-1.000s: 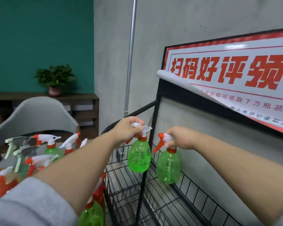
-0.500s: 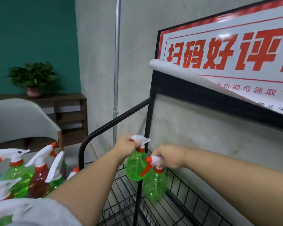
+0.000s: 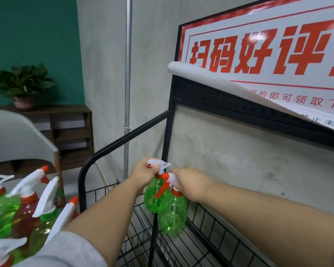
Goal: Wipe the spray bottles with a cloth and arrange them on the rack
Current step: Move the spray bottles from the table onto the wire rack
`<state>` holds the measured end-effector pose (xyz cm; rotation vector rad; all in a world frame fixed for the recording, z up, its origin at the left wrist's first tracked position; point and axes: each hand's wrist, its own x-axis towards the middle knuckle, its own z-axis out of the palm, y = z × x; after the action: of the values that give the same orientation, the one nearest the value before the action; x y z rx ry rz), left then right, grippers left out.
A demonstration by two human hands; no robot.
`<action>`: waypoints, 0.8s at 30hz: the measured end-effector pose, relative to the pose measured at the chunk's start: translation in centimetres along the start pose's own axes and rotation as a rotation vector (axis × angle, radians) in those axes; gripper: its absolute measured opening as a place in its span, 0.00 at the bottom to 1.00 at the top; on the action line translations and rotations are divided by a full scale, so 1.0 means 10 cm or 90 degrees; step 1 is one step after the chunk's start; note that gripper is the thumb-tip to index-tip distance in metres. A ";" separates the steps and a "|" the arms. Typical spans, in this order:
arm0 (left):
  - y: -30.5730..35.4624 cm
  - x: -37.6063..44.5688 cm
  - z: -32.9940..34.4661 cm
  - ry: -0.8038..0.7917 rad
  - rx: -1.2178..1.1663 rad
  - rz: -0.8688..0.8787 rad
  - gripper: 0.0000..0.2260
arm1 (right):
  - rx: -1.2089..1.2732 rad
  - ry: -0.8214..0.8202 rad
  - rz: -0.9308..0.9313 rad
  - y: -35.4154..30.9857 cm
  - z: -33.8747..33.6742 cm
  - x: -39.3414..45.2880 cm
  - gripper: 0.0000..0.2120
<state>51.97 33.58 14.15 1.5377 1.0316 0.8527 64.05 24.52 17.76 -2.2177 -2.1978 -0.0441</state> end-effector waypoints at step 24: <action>0.20 -1.97 -1.76 -0.076 0.771 0.179 0.05 | -0.138 0.106 -0.380 -1.94 -0.38 -1.02 0.17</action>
<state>28.93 21.65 19.46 2.7444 1.3431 0.2385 44.55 14.40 21.11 -1.4749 -2.7626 -0.4725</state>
